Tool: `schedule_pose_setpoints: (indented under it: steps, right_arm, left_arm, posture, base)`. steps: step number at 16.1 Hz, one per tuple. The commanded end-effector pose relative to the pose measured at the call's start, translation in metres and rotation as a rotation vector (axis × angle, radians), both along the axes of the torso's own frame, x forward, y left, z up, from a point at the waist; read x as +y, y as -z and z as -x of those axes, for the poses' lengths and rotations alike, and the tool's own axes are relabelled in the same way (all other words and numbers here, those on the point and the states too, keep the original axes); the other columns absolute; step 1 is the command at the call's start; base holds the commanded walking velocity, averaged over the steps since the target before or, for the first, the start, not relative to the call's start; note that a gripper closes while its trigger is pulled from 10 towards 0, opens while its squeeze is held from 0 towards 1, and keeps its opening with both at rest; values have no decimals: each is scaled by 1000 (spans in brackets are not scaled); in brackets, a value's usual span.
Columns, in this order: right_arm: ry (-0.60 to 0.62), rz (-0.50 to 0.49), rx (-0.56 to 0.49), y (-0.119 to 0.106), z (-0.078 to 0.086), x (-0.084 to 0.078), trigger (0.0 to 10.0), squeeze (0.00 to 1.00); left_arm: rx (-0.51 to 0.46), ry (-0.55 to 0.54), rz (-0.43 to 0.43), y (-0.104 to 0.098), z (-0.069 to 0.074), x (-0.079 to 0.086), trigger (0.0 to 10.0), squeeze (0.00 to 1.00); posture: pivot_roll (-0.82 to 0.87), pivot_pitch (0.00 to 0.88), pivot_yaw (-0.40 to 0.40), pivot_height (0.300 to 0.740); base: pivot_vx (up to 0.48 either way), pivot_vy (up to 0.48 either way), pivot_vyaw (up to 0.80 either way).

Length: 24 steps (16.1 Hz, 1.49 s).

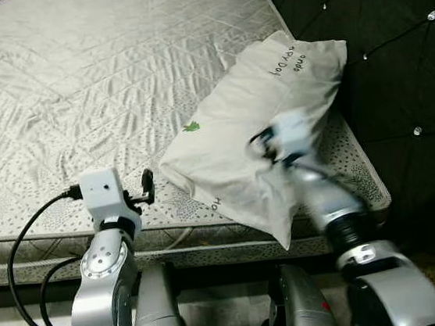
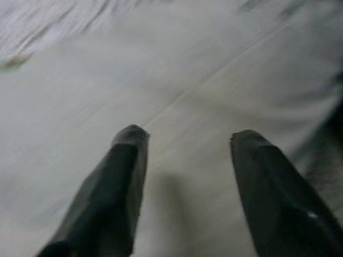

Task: Clean up the room

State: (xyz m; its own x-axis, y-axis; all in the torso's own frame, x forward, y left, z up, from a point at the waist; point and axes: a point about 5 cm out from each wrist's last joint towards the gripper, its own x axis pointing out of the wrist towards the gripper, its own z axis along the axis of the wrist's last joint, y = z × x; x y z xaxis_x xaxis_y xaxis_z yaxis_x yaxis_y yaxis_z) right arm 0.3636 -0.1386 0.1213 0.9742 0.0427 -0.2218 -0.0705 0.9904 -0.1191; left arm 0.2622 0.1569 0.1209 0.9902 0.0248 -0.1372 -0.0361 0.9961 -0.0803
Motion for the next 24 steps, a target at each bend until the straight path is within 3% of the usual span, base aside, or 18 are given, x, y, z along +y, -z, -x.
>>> schedule_pose_setpoints:
  steps: [1, 4, 5, 6, 8, 11, 17, 18, 19, 24]
  right_arm:
    - [54, 27, -23, 1, 10, -24, 10000, 1000]
    - [38, 39, 85, 22, 34, -39, 10000, 1000]
    - [-28, 20, 194, 37, 53, -37, 10000, 0]
    - [-88, 7, 245, 42, 63, -31, 10000, 0]
    - [-133, -12, 285, 47, 67, -24, 10000, 0]
    - [-158, -70, 311, 44, 56, -7, 10000, 0]
    - [-237, -84, 356, 48, 44, 19, 10000, 0]
    - [-233, -79, 355, 49, 40, 23, 3373, 0]
    - [-227, -88, 354, 48, 37, 26, 0, 0]
    - [-199, -147, 328, 40, 22, 40, 0, 0]
  left_arm:
    - [1, 1, -2, -2, 3, -1, 10000, 0]
    - [12, 4, 2, -1, 6, -2, 10000, 0]
    - [22, 9, 5, 1, 7, -3, 10000, 0]
    - [27, 14, 6, 2, 7, -3, 10000, 0]
    - [29, 22, 8, 1, 5, -5, 10000, 0]
    - [33, 34, 2, -1, 5, -5, 10000, 0]
    - [53, 24, -2, 1, 14, -3, 10000, 0]
    - [63, 21, 0, 2, 17, -2, 10000, 0]
    - [69, 18, 0, 3, 18, -2, 10000, 0]
    - [92, 9, 4, 5, 25, -1, 10000, 0]
  posture:
    - [141, 105, -64, 595]
    - [131, 113, -63, 595]
    - [127, 115, -62, 595]
    - [119, 120, -59, 595]
    - [110, 125, -52, 595]
    - [129, 133, -51, 595]
    - [147, 166, -58, 595]
    - [147, 173, -59, 595]
    - [148, 183, -59, 595]
    - [148, 209, -60, 595]
  base:
    - [0, 0, 0]
    - [0, 0, 0]
    - [0, 0, 0]
    - [0, 0, 0]
    - [0, 0, 0]
    - [0, 0, 0]
    - [0, 0, 0]
    - [0, 0, 0]
    - [0, 0, 0]
    - [0, 0, 0]
